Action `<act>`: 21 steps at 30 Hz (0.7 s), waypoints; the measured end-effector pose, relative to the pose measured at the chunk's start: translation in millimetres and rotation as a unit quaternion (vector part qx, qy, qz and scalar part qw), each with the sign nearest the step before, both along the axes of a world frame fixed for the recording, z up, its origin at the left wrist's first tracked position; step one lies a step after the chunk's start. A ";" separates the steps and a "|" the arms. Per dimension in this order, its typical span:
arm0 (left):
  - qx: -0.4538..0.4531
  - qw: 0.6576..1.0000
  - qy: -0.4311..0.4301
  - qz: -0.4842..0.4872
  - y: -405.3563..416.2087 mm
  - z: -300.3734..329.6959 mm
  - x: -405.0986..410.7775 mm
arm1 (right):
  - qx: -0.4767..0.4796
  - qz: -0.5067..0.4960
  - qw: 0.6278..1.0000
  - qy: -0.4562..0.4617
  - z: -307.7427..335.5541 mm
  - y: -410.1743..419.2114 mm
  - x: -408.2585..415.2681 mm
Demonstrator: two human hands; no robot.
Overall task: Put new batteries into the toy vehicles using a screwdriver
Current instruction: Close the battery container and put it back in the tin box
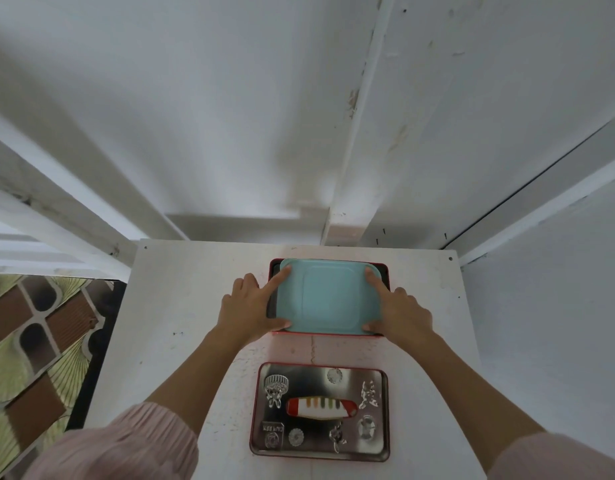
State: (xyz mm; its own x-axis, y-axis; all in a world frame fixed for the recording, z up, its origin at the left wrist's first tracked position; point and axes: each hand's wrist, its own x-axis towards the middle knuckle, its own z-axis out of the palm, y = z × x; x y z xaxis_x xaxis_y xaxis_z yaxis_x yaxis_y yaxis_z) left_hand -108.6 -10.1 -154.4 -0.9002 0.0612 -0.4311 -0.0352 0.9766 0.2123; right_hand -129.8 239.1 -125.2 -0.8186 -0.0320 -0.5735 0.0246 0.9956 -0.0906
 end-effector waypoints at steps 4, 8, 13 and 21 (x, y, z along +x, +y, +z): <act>-0.003 0.999 -0.039 0.001 -1.1 -0.4 -2.4 | 0.002 0.016 1.000 -0.024 0.1 1.9 -6.2; 0.001 0.998 -0.060 0.003 -5.5 -5.3 -6.9 | -0.001 0.014 1.000 -0.020 -0.8 2.6 -7.0; 0.000 0.999 -0.044 -0.005 -5.5 -7.9 -4.7 | -0.020 0.020 0.999 -0.019 -3.1 7.0 -7.3; 0.012 1.000 -0.026 -0.008 -2.1 -6.9 -4.6 | -0.030 0.019 0.999 -0.017 -5.7 8.3 -11.0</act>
